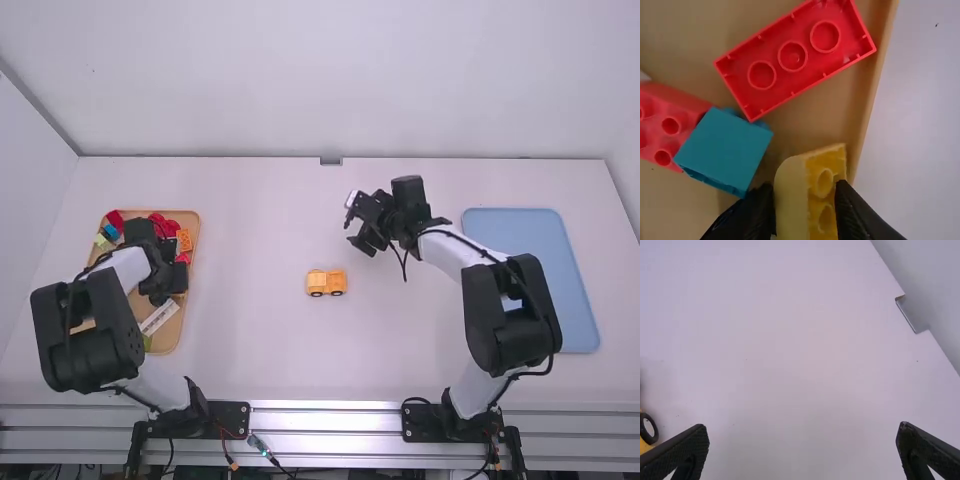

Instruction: Assemble lego blocks to make yellow taxi

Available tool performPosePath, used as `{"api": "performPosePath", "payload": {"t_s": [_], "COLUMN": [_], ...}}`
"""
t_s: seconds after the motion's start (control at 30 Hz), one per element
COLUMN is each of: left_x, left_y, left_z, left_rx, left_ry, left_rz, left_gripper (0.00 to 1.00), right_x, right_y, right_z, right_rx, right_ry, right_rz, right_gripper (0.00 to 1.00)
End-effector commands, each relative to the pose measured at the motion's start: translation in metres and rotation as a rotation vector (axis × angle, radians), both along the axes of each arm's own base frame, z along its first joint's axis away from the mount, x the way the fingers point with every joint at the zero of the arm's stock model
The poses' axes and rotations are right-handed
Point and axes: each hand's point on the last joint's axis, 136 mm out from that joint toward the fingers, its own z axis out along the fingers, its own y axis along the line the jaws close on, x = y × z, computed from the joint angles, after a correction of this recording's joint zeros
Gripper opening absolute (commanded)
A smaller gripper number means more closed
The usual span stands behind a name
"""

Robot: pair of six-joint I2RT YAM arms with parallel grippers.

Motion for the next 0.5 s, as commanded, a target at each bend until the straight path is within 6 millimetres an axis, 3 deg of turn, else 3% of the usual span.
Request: {"api": "performPosePath", "payload": {"t_s": [0.0,0.47], "left_x": [-0.0045,-0.0066], "left_y": [-0.0042,-0.0056], "left_z": [-0.0049,-0.0053], "left_rx": [-0.013,-0.019], "left_ry": [0.014,0.024], "left_rz": [-0.008,-0.003], "left_gripper": [0.36,0.38], "right_x": [0.0095,0.0061], "right_y": [0.0039,0.0026], "right_z": [0.0213,0.0180], "right_rx": [0.021,0.014], "right_ry": [-0.038,-0.014], "right_rz": [0.002,0.002], "right_gripper": [0.99,0.99]}}
